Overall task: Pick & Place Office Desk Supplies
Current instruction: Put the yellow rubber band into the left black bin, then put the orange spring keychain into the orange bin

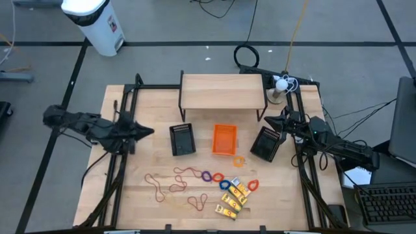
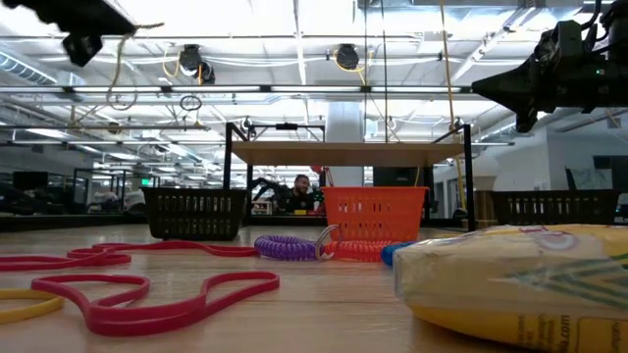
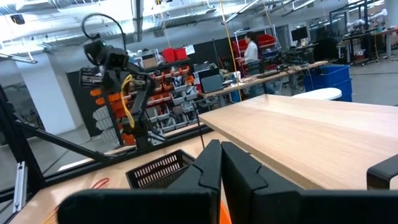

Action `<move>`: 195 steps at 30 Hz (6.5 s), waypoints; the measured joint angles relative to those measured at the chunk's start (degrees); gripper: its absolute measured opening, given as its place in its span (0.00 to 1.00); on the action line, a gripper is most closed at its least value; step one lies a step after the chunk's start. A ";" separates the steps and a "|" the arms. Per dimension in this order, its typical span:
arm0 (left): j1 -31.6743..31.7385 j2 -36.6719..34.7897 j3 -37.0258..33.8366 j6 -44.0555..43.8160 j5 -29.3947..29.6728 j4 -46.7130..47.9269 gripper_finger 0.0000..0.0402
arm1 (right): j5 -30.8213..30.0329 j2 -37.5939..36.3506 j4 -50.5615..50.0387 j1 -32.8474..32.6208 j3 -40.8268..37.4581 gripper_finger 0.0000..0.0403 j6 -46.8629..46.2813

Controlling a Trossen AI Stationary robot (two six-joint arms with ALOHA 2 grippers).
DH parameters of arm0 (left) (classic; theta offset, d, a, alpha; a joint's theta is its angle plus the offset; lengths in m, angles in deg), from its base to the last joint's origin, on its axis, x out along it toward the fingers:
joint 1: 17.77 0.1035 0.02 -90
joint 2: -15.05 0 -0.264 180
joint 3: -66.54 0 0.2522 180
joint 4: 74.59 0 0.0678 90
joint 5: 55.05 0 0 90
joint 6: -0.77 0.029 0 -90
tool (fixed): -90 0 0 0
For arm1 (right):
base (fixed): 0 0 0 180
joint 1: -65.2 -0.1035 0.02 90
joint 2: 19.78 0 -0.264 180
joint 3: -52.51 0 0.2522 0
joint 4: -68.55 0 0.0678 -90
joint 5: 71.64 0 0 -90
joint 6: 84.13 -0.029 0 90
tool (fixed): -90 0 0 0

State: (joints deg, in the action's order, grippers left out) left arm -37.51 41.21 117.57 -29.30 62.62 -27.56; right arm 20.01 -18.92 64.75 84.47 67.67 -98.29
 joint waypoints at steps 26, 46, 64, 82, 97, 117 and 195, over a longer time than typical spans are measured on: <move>18.70 45.10 8.36 2.97 -12.01 -3.78 0.00 | -0.04 0.00 -0.02 -0.01 0.01 0.00 0.08; 19.18 50.15 8.36 -2.78 -21.42 -1.38 0.22 | -0.07 0.02 -1.29 -0.02 0.01 0.00 0.08; 24.28 21.62 7.50 19.46 -20.43 -2.39 0.38 | -0.07 0.02 -1.35 -0.01 0.01 0.00 0.08; 31.15 -1.16 -17.76 22.55 -32.73 -30.45 0.01 | 0.20 0.02 -1.75 -0.10 0.00 0.00 -0.12; 31.36 -3.37 -31.28 21.62 -35.17 -45.59 0.01 | 0.17 0.02 -2.99 -0.79 0.01 0.00 -0.10; 31.36 -3.31 -36.41 19.21 -29.97 -51.01 0.05 | 3.06 0.04 -1.04 -0.87 0.02 0.00 0.39; 31.32 -3.29 -36.32 11.87 -29.10 -49.46 0.06 | -6.34 82.75 -29.34 -53.88 40.27 0.26 -6.05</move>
State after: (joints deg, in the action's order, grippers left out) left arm -6.19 37.92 81.25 -17.43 33.52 -77.02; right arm 13.67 63.83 35.41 30.59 107.94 -104.34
